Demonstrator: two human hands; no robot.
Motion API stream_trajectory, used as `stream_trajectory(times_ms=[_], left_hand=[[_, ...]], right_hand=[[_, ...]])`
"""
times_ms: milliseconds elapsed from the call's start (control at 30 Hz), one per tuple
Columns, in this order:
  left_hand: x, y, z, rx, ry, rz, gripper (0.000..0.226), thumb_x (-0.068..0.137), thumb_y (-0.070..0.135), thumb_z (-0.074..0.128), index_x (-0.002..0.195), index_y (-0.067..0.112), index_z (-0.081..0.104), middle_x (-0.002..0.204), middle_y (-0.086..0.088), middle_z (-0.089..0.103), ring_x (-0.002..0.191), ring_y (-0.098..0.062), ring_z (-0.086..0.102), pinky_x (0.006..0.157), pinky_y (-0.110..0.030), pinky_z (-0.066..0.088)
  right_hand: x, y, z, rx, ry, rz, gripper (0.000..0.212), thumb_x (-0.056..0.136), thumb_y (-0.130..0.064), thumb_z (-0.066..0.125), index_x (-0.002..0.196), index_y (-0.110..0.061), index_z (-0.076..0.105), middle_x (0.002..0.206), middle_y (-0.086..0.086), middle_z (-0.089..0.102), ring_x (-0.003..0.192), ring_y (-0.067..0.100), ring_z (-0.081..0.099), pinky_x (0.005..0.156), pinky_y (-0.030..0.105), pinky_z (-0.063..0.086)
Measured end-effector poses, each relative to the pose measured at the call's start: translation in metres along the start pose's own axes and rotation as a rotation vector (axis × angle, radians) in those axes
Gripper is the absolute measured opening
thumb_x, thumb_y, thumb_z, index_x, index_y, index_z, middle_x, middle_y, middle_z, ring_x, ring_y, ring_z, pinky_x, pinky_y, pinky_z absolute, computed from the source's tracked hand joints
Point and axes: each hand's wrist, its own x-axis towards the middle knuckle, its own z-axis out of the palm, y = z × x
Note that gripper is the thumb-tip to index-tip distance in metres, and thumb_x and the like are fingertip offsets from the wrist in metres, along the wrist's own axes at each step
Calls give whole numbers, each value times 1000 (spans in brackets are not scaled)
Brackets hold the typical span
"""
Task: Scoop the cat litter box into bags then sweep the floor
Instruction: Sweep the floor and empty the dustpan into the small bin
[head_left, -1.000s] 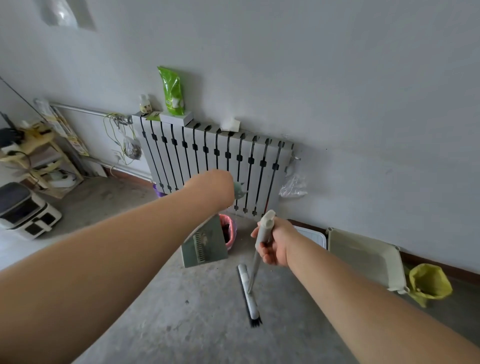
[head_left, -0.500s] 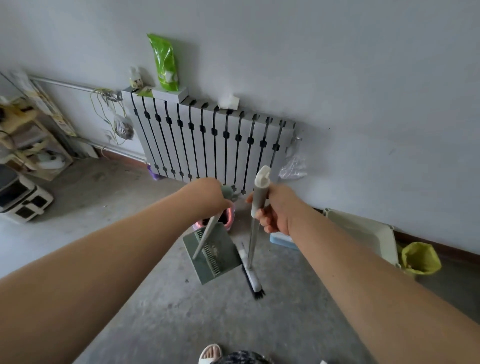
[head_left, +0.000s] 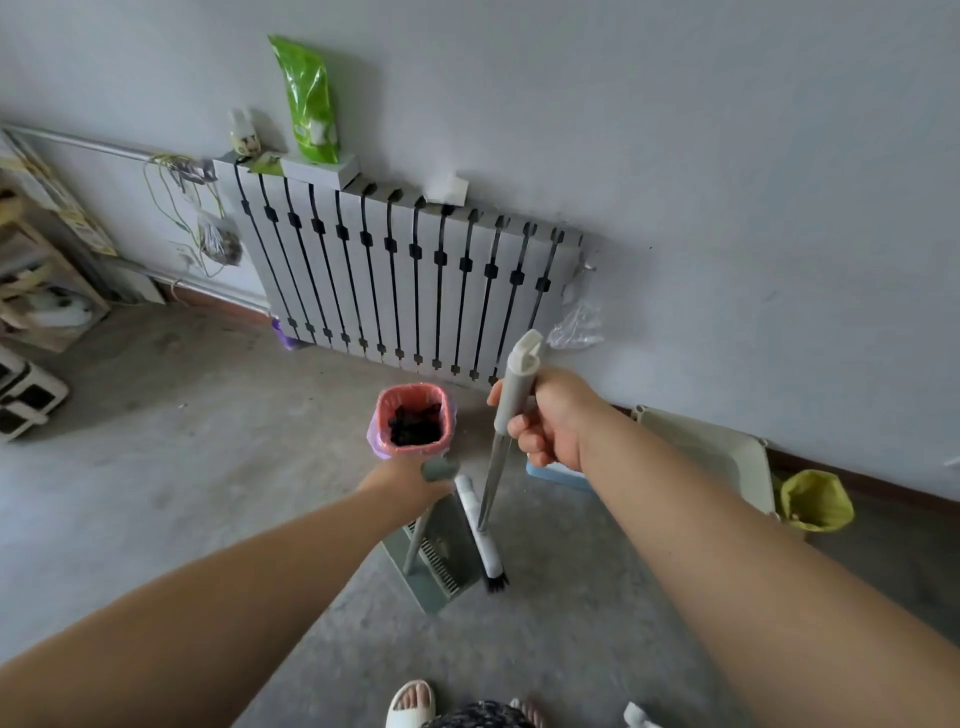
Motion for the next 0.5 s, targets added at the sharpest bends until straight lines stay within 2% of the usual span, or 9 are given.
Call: stream_trajectory(times_ms=[33,133,200,300,400,500], left_hand=[[7,-11,11,-46,-24,-15,10,89,40,61,94,33,55,74,6,52,61,-10,51,58,-20,45],[20,-33,38,-203,-121,-92,20,87,34,65,95,18,57,66,0,53,51,-14,50,53,-25,44],[22,-39,50,-384,-195,-173,23,87,30,65,88,10,53,61,-5,51,48,-17,48,50,-27,41],[21,-36,57,-641,-246,-366,42,89,47,56,78,7,54,61,-10,55,48,-21,52,49,-24,42],[28,-35,56,-780,-347,-493,69,86,71,41,88,5,59,71,-14,64,56,-25,61,50,-24,49],[35,-34,64,-867,-416,-543,80,82,78,36,96,3,61,84,-17,66,63,-28,65,56,-28,52]], right_hand=[[2,4,0,-7,-16,14,35,91,-28,31,73,-14,58,46,3,41,31,12,26,40,14,23],[7,15,1,-51,-69,41,34,89,-27,33,71,-16,58,53,4,40,33,12,25,43,14,21],[10,21,3,-68,-94,58,35,90,-28,32,70,-16,58,55,4,39,34,11,24,43,13,20],[15,26,6,-75,-141,90,33,88,-25,33,69,-16,58,56,4,38,33,10,23,41,11,20],[21,32,8,-51,-176,143,30,86,-24,38,69,-16,61,56,4,41,33,11,25,38,11,23],[20,38,13,-66,-225,212,29,86,-24,43,66,-17,62,54,4,41,32,11,25,36,11,24]])
